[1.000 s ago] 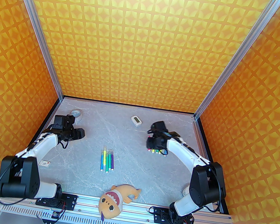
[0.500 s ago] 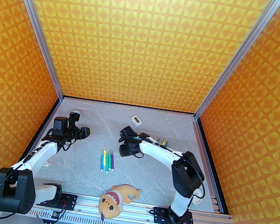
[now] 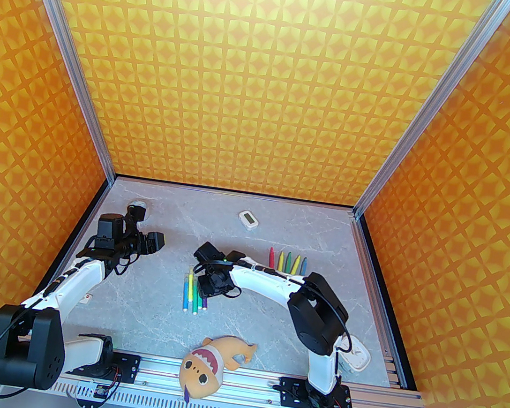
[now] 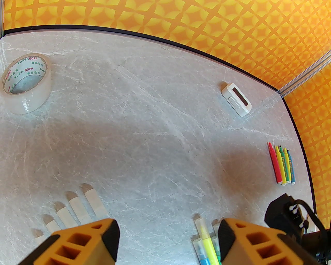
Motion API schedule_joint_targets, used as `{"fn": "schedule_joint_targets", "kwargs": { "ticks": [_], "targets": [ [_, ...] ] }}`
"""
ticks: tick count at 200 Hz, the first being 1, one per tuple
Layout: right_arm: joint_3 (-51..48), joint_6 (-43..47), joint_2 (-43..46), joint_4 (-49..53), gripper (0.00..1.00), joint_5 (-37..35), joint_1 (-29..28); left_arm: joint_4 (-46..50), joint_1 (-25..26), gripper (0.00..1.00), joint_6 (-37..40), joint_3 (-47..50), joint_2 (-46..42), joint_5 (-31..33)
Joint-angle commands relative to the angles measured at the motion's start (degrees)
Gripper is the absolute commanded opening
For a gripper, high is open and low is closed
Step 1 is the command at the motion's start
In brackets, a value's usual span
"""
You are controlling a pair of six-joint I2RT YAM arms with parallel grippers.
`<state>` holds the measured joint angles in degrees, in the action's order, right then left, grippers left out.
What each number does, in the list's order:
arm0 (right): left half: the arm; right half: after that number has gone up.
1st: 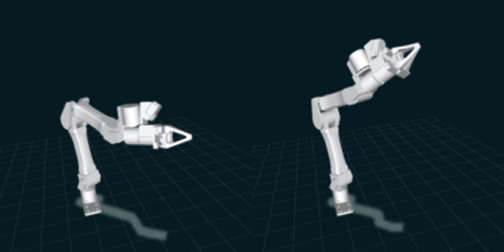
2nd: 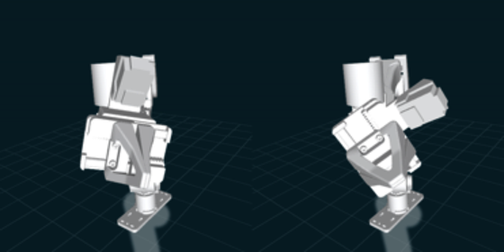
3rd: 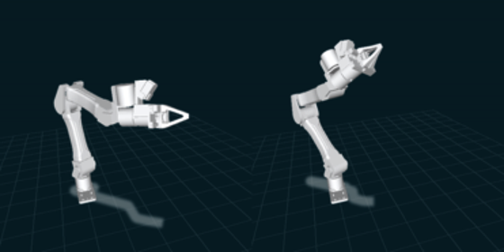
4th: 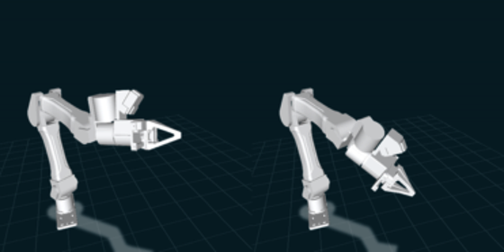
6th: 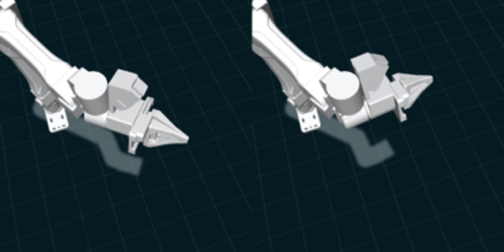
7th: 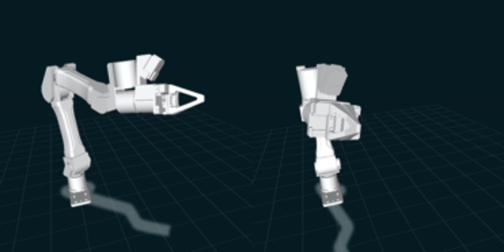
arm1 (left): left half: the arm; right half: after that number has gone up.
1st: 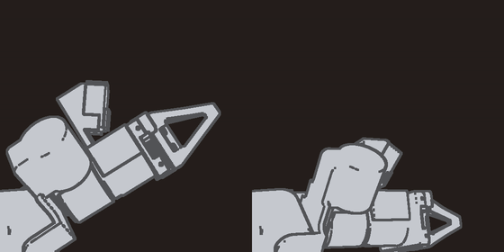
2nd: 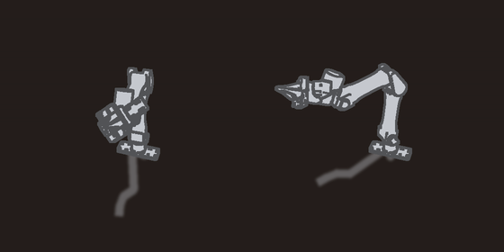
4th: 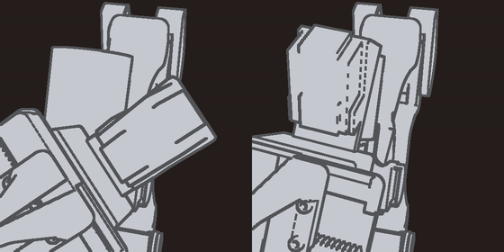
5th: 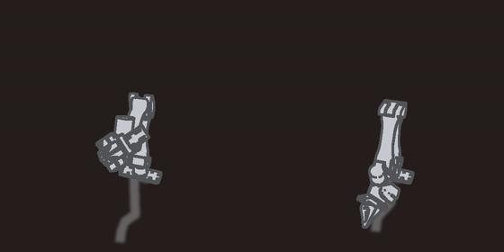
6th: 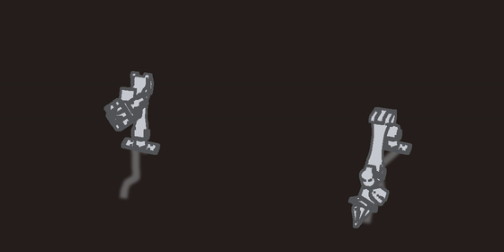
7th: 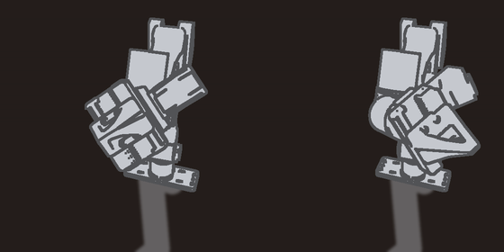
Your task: Open the pen caps
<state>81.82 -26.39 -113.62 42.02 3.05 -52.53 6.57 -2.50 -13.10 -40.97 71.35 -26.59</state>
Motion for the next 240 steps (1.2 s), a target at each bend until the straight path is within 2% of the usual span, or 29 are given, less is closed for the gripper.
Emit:
{"fn": "schedule_joint_targets", "kwargs": {
  "ticks": [1, 69, 110, 163, 206, 240],
  "targets": [
    [1.86, -1.79, -1.77, -0.20, 0.40, -0.24, -0.29, -0.80, 0.22, 0.67, 1.41, 0.72, 0.37, -1.14],
    [3.07, -2.13, -4.28, 0.14, 0.38, -0.24, -0.46, -0.44, 0.22, 0.67, 1.68, 0.62, 0.60, -1.18],
    [4.13, -2.38, -6.27, 2.02, 0.36, -3.03, -0.49, -0.24, 0.22, 0.67, 1.81, 0.54, 0.56, -1.16],
    [7.61, -0.36, -9.16, 8.47, 0.31, -9.35, -0.48, 0.01, 0.17, 0.67, 1.68, 0.46, 0.83, -1.14],
    [9.85, 0.34, -11.74, 9.58, 0.27, -10.43, -0.46, -0.08, 0.22, 0.67, 1.68, 0.38, 0.94, -1.10],
    [11.55, 0.52, -13.52, 10.09, 0.20, -11.24, -0.45, -0.15, 0.22, 0.67, 1.77, 0.35, 1.11, -1.17]
  ]
}}
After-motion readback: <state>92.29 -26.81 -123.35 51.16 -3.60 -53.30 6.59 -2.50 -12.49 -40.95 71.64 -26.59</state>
